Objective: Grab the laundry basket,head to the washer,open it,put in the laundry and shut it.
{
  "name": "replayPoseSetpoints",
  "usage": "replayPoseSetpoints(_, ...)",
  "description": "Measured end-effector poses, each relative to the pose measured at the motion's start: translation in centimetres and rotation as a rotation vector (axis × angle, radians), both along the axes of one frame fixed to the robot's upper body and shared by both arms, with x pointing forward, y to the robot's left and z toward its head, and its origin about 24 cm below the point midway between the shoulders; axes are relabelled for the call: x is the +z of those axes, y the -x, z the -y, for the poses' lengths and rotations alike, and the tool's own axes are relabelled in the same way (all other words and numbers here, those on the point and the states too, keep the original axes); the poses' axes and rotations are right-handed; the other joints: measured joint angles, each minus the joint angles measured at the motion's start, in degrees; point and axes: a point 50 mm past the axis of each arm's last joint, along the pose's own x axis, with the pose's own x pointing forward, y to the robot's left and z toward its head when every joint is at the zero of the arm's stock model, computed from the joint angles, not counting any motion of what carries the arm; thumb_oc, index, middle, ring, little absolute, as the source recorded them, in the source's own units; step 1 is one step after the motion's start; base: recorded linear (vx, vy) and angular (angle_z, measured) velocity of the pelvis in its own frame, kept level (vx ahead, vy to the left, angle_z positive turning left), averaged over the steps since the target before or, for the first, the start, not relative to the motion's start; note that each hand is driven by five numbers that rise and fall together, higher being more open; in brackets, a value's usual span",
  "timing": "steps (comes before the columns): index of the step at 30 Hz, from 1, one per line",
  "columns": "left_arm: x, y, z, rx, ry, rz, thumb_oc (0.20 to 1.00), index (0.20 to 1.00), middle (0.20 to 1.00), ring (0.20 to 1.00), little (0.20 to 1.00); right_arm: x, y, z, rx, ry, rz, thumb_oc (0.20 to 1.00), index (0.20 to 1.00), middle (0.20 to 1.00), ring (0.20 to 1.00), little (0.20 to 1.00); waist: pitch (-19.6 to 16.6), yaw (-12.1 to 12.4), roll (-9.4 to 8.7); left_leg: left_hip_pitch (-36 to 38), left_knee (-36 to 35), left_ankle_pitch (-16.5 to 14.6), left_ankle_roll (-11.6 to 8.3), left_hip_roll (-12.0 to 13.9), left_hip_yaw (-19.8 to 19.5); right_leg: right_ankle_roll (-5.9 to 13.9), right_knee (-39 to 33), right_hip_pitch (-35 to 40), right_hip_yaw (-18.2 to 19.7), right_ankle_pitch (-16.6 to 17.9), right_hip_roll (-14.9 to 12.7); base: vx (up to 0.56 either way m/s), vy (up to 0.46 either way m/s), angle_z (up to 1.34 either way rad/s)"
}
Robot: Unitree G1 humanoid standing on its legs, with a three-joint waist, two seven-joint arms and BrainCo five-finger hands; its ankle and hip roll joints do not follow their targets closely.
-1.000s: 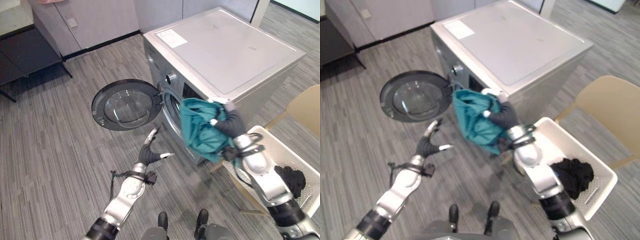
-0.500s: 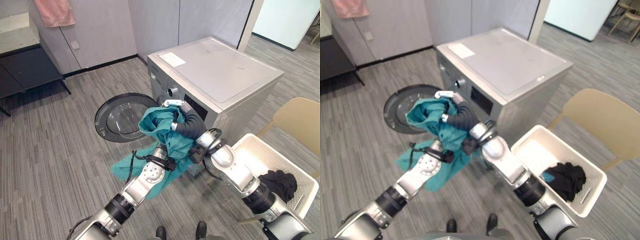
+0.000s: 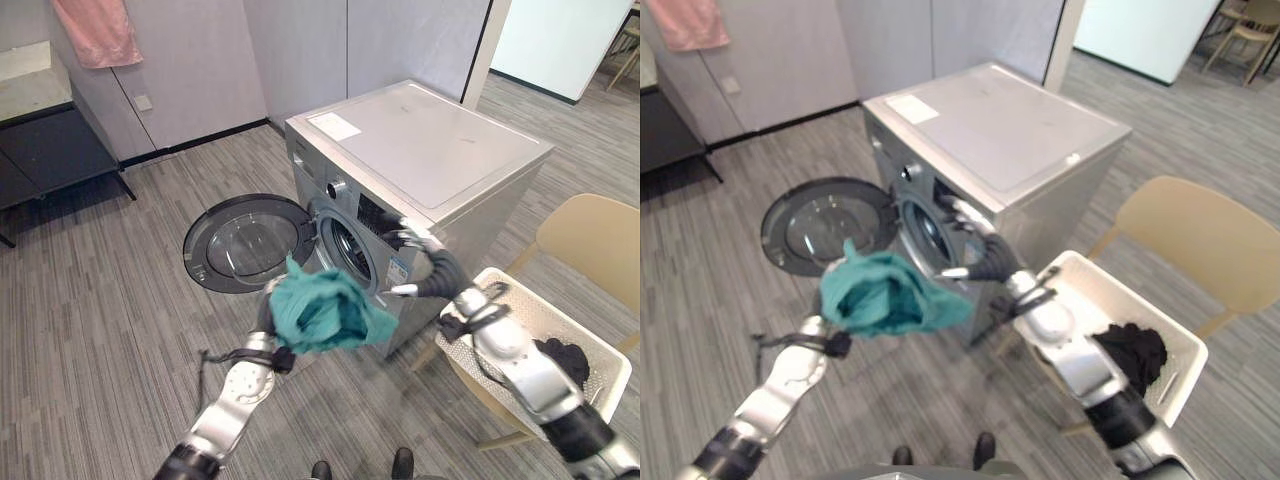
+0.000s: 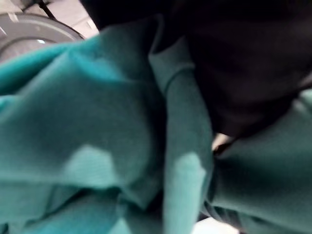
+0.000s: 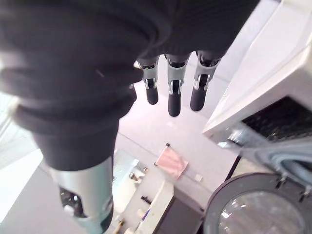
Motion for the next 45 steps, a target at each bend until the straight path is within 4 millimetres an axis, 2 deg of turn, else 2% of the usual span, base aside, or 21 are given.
replayPoseSetpoints(2, -0.9, 1.3, -1.6, 0.052, -0.006, -0.049, 0.2, 0.2, 0.2, 0.2, 0.2, -1.3, 1.2, 2.7, -0.108, 0.045, -0.036, 1.0, 1.0, 1.0, 1.0, 1.0, -0.09, 0.0, 0.22, 0.15, -0.01, -0.13, -0.07, 0.06, -0.12, 0.03, -0.75, 0.63, -0.03, 0.02, 0.15, 0.01, -0.008, 0.02)
replayPoseSetpoints(5, -2.0, 2.5, -2.7, 0.079, -0.031, -0.107, 0.2, 0.2, 0.2, 0.2, 0.2, -3.1, 2.0, 4.3, -0.164, 0.097, -0.11, 1.0, 1.0, 1.0, 1.0, 1.0, -0.04, -0.64, 0.61, 0.01, -0.01, -0.17, -0.03, 0.12, 0.0, 0.18, -1.49, 0.7, 0.08, 0.48, 0.3, 0.0, -0.014, -0.03)
replayPoseSetpoints(8, -4.0, 3.6, -4.2, 0.12, -0.08, -0.205, 0.2, 0.2, 0.2, 0.2, 0.2, -6.3, 3.4, 7.0, -0.272, 0.138, -0.261, 1.0, 1.0, 1.0, 1.0, 1.0, -0.11, -1.1, 1.17, 0.04, -0.1, -0.44, -0.22, 0.28, -0.02, 0.23, -1.56, 0.75, 0.14, 0.51, 0.42, 0.0, -0.008, -0.01)
replayPoseSetpoints(13, -7.9, 9.0, -8.0, 0.366, -0.03, -0.411, 0.2, 0.2, 0.2, 0.2, 0.2, -12.9, 7.8, 12.4, -0.512, 0.168, -0.591, 1.0, 1.0, 1.0, 1.0, 1.0, 0.08, -1.97, 1.84, 0.0, -0.17, -0.88, -0.16, 0.43, 0.47, 0.23, -1.61, 0.37, 0.92, 0.49, 0.62, -0.03, -0.018, -0.08)
replayPoseSetpoints(14, -9.3, 10.6, -8.4, 0.427, -0.008, -0.488, 0.2, 0.2, 0.2, 0.2, 0.2, -13.9, 8.4, 12.9, -0.545, 0.168, -0.646, 1.0, 1.0, 1.0, 1.0, 1.0, 0.19, -2.02, 2.04, -0.13, 0.01, -0.84, -0.13, 0.42, 0.7, 0.23, -1.62, 0.26, 1.12, 0.49, 0.66, -0.11, -0.011, -0.1)
replayPoseSetpoints(17, -10.9, 12.1, -8.6, 0.498, 0.059, -0.573, 0.2, 0.2, 0.2, 0.2, 0.2, -15.6, 9.1, 12.9, -0.589, 0.131, -0.714, 1.0, 1.0, 1.0, 1.0, 1.0, 0.87, -1.26, 2.12, -3.69, 1.51, -0.67, 0.02, 0.45, 0.55, 0.24, -1.33, -2.56, 1.15, 0.5, 0.55, -0.18, -0.021, 0.06)
replayPoseSetpoints(20, -10.9, 9.3, -8.0, 0.498, 0.123, -0.535, 0.2, 0.2, 0.2, 0.2, 0.2, -16.2, 8.0, 12.9, -0.612, 0.11, -0.724, 1.0, 1.0, 1.0, 1.0, 1.0, 5.48, -0.61, 2.23, -10.74, 7.32, -0.68, -0.47, 0.36, -3.18, 0.04, -0.41, -5.15, -2.23, 0.42, -0.12, -0.14, 0.007, 0.73)
replayPoseSetpoints(22, -10.3, 7.4, -7.3, 0.458, 0.124, -0.497, 0.2, 0.2, 0.2, 0.2, 0.2, -16.0, 7.3, 12.6, -0.617, 0.111, -0.698, 1.0, 1.0, 1.0, 1.0, 1.0, 7.21, 0.07, 2.58, -13.01, 6.87, -0.27, -3.19, 0.36, -2.37, -0.92, -0.44, -5.04, -7.01, 1.13, -1.31, 0.0, 0.086, 1.11)
replayPoseSetpoints(23, -9.8, 6.3, -6.9, 0.432, 0.128, -0.47, 0.2, 0.2, 0.2, 0.2, 0.2, -15.6, 6.3, 12.2, -0.601, 0.105, -0.674, 1.0, 1.0, 1.0, 1.0, 1.0, 7.91, 0.33, 1.31, -12.77, 6.6, -2.62, -1.19, 1.4, 5.14, -2.52, -0.54, -5.72, -8.71, 0.95, -3.03, 0.14, 0.122, 0.98)
replayPoseSetpoints(25, -9.8, 6.0, -6.5, 0.411, 0.123, -0.472, 0.2, 0.2, 0.2, 0.2, 0.2, -14.2, 4.9, 11.8, -0.589, 0.099, -0.598, 1.0, 1.0, 1.0, 1.0, 1.0, 8.27, -1.37, -0.03, -11.56, 10.17, -4.88, 0.31, 1.88, 14.76, -1.86, -0.63, -5.1, -11.91, 0.97, -6.28, 0.2, 0.174, 0.99)
replayPoseSetpoints(26, -9.9, 6.3, -6.2, 0.4, 0.122, -0.481, 0.2, 0.2, 0.2, 0.2, 0.2, -13.9, 4.6, 11.9, -0.587, 0.106, -0.582, 1.0, 1.0, 1.0, 1.0, 1.0, 8.27, -1.79, 0.03, -10.28, 9.32, -5.16, 0.09, 2.18, 14.95, -1.12, -0.44, -4.79, -12.58, 0.73, -6.4, 0.23, 0.25, 0.89)
replayPoseSetpoints(27, -10.0, 6.1, -5.7, 0.379, 0.126, -0.48, 0.2, 0.2, 0.2, 0.2, 0.2, -14.1, 4.6, 12.2, -0.601, 0.124, -0.593, 1.0, 1.0, 1.0, 1.0, 1.0, 7.35, -2.15, 2.1, -7.27, 7.62, -6.04, -0.05, 3.58, 13.83, -0.49, 0.7, -4.64, -13.26, 0.88, -5.57, 0.11, 0.156, 0.49)
replayPoseSetpoints(28, -10.1, 6.2, -5.6, 0.37, 0.119, -0.49, 0.2, 0.2, 0.2, 0.2, 0.2, -14.4, 4.6, 11.9, -0.606, 0.118, -0.596, 1.0, 1.0, 1.0, 1.0, 1.0, 7.11, -2.3, 2.04, -6.6, 5.96, -4.41, -0.31, 3.39, 13.83, 0.22, 1.8, -4.77, -13.49, 0.46, -6.17, 0.17, 0.264, 0.37)
replayPoseSetpoints(31, -9.7, 5.6, -5.8, 0.356, 0.104, -0.473, 0.2, 0.2, 0.2, 0.2, 0.2, -15.0, 4.5, 10.5, -0.57, 0.118, -0.611, 1.0, 1.0, 1.0, 1.0, 1.0, 6.83, -1.22, -0.34, -6.59, 5.73, -4.1, 1.23, 1.08, 13.81, 2.04, 4.43, -6.62, -12.29, 0.24, -8.32, 0.15, 0.215, 0.17)
replayPoseSetpoints(33, -9.4, 5.3, -6.0, 0.343, 0.082, -0.468, 0.2, 0.2, 0.2, 0.2, 0.2, -15.7, 4.5, 9.2, -0.529, 0.116, -0.636, 1.0, 1.0, 1.0, 1.0, 1.0, 6.93, -1.38, -1.18, -6.28, 5.67, -3.84, 2.56, -0.74, 12.83, 2.64, 11.82, -8.86, -11.13, 0.04, -11.9, 0.19, 0.173, 0.39)
replayPoseSetpoints(35, -8.7, 4.0, -6.0, 0.317, 0.05, -0.433, 0.2, 0.2, 0.2, 0.2, 0.2, -16.4, 4.8, 8.7, -0.508, 0.136, -0.665, 1.0, 1.0, 1.0, 1.0, 1.0, 7.15, -2.5, -1.15, -5.95, 5.98, -4.19, 3.87, -2.08, 8.84, 2.97, 21.86, -11.92, -5.97, -1.68, -14.17, 0.12, 0.089, 0.76)
replayPoseSetpoints(36, -8.0, 3.2, -6.3, 0.306, 0.03, -0.405, 0.2, 0.2, 0.2, 0.2, 0.2, -16.4, 4.7, 8.0, -0.479, 0.136, -0.669, 1.0, 1.0, 1.0, 1.0, 1.0, 7.48, -3.03, -0.94, -5.43, 5.04, -3.89, 4.77, -1.84, 7.34, 4.06, 25.66, -14.88, 2.4, -5.58, -11.36, 0.19, 0.048, 0.69)
replayPoseSetpoints(38, -7.4, 2.8, -7.1, 0.314, -0.004, -0.384, 0.2, 0.2, 0.2, 0.2, 0.2, -16.2, 4.3, 7.4, -0.452, 0.132, -0.657, 1.0, 1.0, 1.0, 1.0, 1.0, 7.82, -3.16, -1.51, -4.16, 3.3, -3.13, 4.89, -2.33, 5.92, 4.36, 25.46, -17.07, 6.38, -6.75, -6.84, 0.27, 0.038, 0.51)
replayPoseSetpoints(41, -7.5, 2.9, -7.0, 0.326, 0.0, -0.384, 0.2, 0.2, 0.2, 0.2, 0.2, -15.9, 3.9, 7.5, -0.455, 0.135, -0.644, 1.0, 1.0, 1.0, 1.0, 1.0, 8.51, -4.06, -2.17, -3.78, 3.15, -5.23, 6.91, -3.37, 2.98, 4.04, 22.9, -20.98, 6.09, -6.93, -1.82, 0.38, -0.011, 0.32)
replayPoseSetpoints(43, -7.8, 2.9, -6.6, 0.33, 0.019, -0.39, 0.2, 0.2, 0.2, 0.2, 0.2, -15.7, 3.6, 7.4, -0.45, 0.133, -0.632, 1.0, 1.0, 1.0, 1.0, 1.0, 10.32, -4.5, -2.22, -4.27, 5.05, -6.57, 6.66, -3.42, 1.68, 4.38, 21.27, -24.34, 6.16, -6.72, 0.35, 0.44, -0.057, 0.57)
replayPoseSetpoints(45, -8.6, 3.2, -5.9, 0.324, 0.036, -0.422, 0.2, 0.2, 0.2, 0.2, 0.2, -16.7, 4.7, 7.8, -0.464, 0.142, -0.689, 1.0, 1.0, 1.0, 1.0, 1.0, 10.57, -6.07, -2.55, -3.6, 5.49, -8.29, 5.59, -4.44, -1.18, 5.08, 12.38, -25.94, 2.15, -5.97, -1.18, 0.58, -0.116, 0.91)
